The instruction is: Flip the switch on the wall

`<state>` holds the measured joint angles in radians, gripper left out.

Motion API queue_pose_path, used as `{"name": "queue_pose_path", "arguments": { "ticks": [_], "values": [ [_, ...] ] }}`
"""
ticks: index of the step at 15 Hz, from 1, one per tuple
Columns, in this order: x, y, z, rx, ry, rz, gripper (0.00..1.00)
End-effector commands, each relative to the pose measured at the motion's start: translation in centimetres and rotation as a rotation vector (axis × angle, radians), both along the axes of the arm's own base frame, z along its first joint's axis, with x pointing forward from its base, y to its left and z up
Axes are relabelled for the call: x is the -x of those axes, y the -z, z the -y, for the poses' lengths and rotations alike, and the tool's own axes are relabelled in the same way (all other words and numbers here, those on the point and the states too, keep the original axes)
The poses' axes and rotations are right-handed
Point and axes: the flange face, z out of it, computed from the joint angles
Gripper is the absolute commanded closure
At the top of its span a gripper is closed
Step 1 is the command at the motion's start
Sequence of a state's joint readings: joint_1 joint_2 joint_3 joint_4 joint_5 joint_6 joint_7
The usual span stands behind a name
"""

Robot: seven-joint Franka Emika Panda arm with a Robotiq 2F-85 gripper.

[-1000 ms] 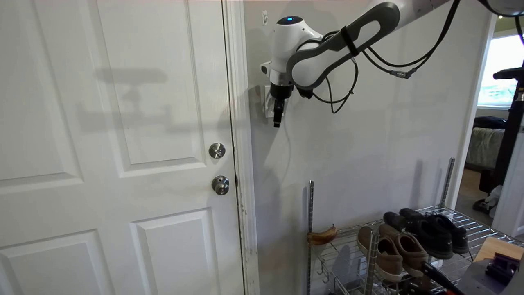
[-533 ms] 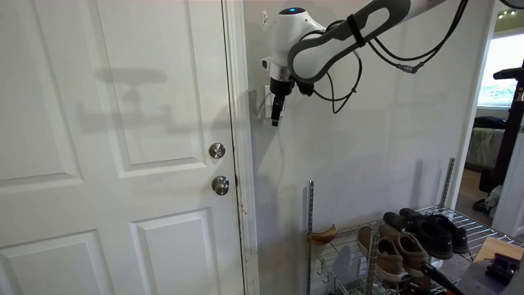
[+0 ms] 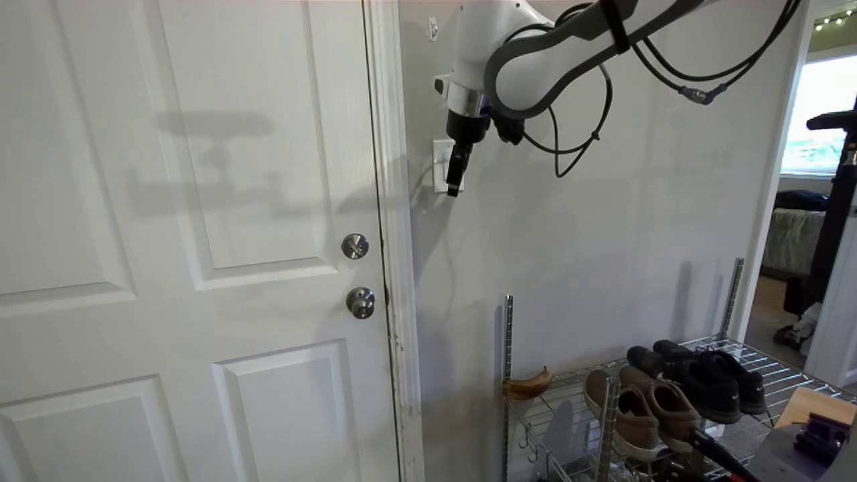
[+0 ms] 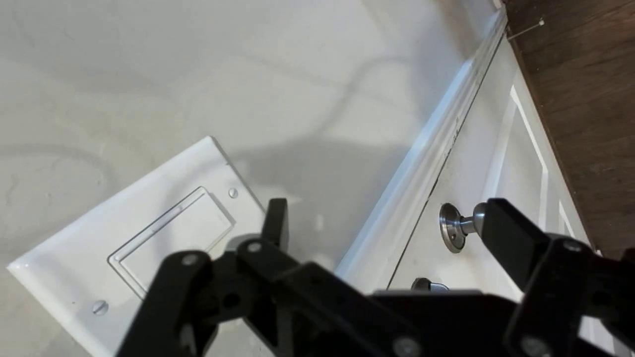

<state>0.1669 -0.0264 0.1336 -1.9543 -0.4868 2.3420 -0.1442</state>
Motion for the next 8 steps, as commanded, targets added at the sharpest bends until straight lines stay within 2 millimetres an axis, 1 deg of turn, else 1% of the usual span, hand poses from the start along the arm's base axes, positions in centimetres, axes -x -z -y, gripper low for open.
{"name": "queue_pose_path", "arguments": {
  "ticks": [1,4,8],
  "values": [
    [-0.3,0.5,0.4,-0.005,-0.008,-0.012,0.00],
    [-1.3,1.0,1.0,0.001,-0.012,-0.024,0.00],
    [-2.6,1.1,1.0,0.021,-0.039,-0.032,0.00]
  ]
}}
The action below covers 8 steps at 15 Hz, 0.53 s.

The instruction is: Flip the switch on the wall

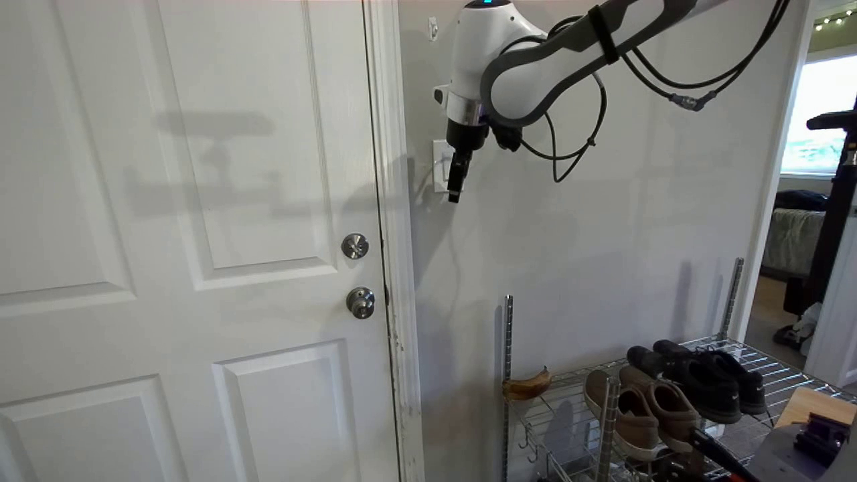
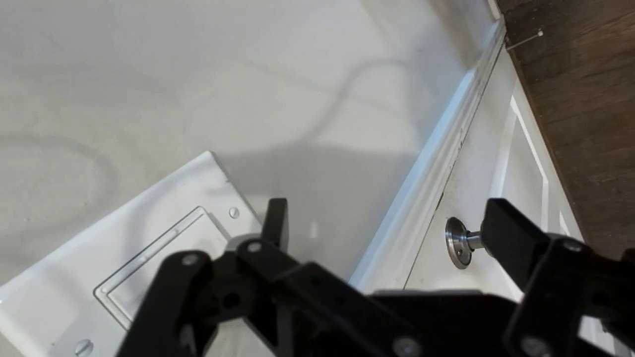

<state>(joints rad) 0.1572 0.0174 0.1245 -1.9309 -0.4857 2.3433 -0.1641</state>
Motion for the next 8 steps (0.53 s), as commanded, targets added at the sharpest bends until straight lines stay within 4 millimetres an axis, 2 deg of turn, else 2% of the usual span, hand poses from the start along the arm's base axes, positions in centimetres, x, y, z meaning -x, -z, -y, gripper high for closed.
{"name": "queue_pose_path", "arguments": {
  "ticks": [1,8],
  "values": [
    [-1.6,-0.3,0.0,0.015,-0.051,-0.008,0.00],
    [-3.2,-0.3,0.6,0.039,-0.083,-0.008,0.00]
  ]
}}
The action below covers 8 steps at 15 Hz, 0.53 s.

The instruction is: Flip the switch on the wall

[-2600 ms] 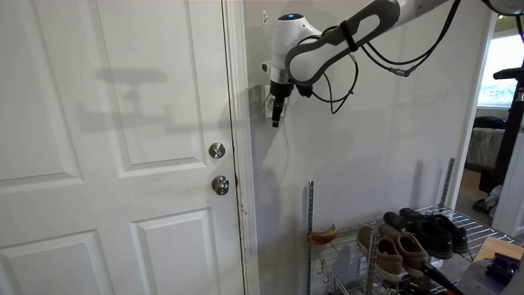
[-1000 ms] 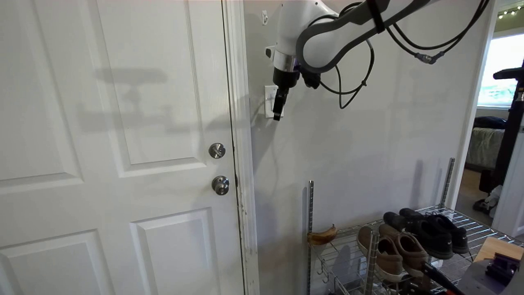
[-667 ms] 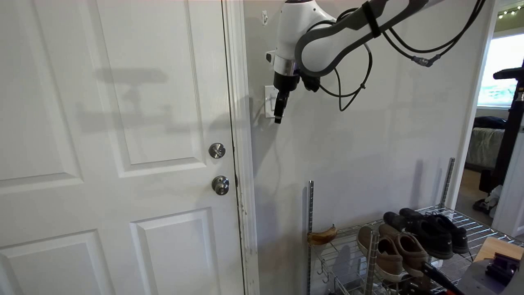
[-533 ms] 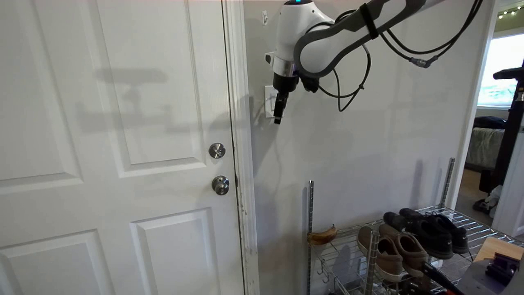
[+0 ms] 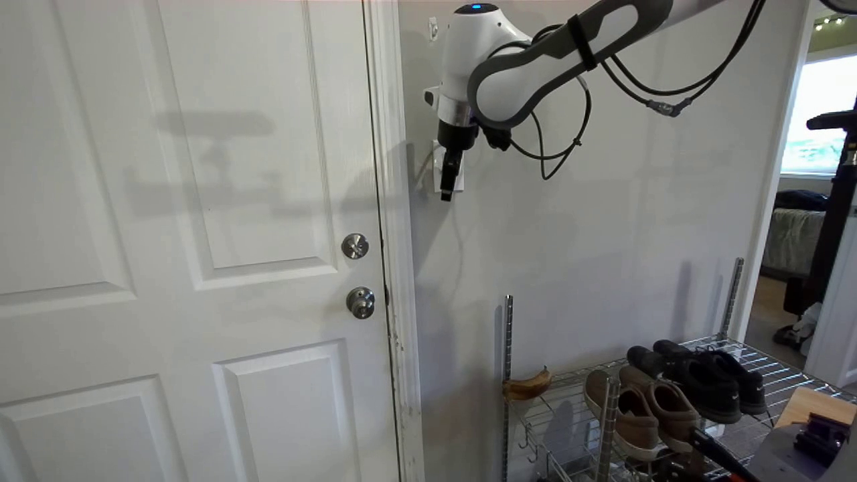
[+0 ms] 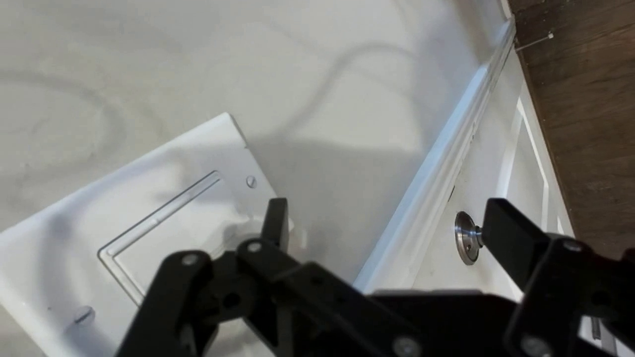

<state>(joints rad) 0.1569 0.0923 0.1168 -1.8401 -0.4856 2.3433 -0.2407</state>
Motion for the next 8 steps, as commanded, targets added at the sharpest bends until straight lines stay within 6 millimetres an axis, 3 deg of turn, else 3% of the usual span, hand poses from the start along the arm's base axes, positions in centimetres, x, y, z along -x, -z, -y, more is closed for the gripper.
{"name": "queue_pose_path", "arguments": {
  "ticks": [1,8],
  "values": [
    [-0.7,-0.2,0.8,0.016,-0.026,-0.007,0.00],
    [-2.2,0.0,1.9,0.046,-0.043,-0.011,0.00]
  ]
}}
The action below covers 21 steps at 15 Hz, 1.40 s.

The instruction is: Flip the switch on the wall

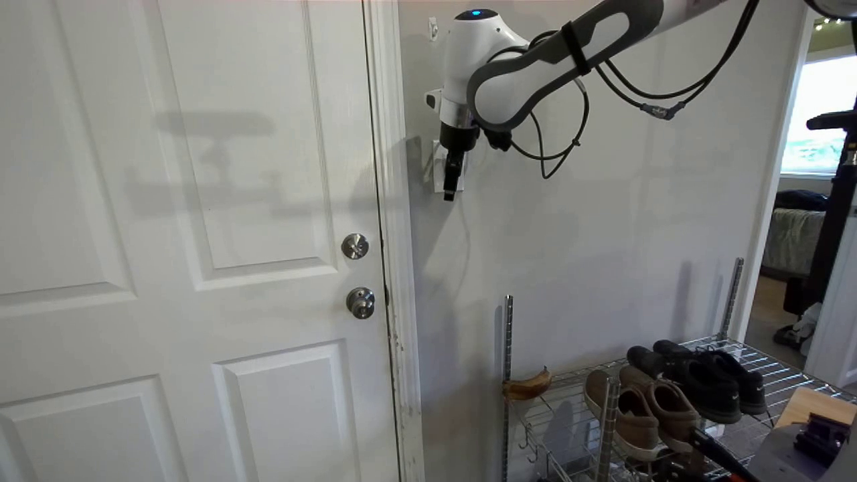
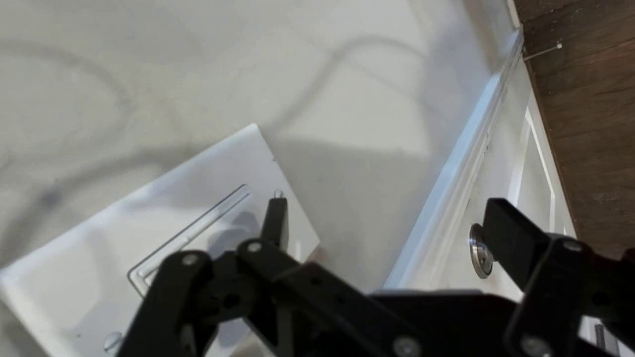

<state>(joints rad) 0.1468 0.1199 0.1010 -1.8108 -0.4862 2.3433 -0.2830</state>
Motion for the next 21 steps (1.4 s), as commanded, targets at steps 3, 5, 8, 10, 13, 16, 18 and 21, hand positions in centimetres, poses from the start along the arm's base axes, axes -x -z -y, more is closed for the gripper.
{"name": "queue_pose_path", "arguments": {
  "ticks": [3,5,8,10,13,16,18,21],
  "values": [
    [-1.6,0.1,0.8,0.033,-0.044,-0.008,0.00],
    [-1.9,0.2,1.0,0.033,-0.042,-0.010,0.00],
    [-1.8,0.1,1.2,0.036,-0.035,-0.007,0.00],
    [-1.7,0.0,1.3,0.035,-0.032,-0.007,0.00],
    [-0.5,-0.2,1.1,-0.006,-0.024,-0.044,0.00],
    [2.2,-0.9,1.4,-0.028,0.031,-0.071,0.00],
    [4.5,-1.3,1.8,-0.039,0.068,-0.079,0.00],
    [8.3,-1.9,1.9,-0.077,0.101,-0.083,0.00]
  ]
}}
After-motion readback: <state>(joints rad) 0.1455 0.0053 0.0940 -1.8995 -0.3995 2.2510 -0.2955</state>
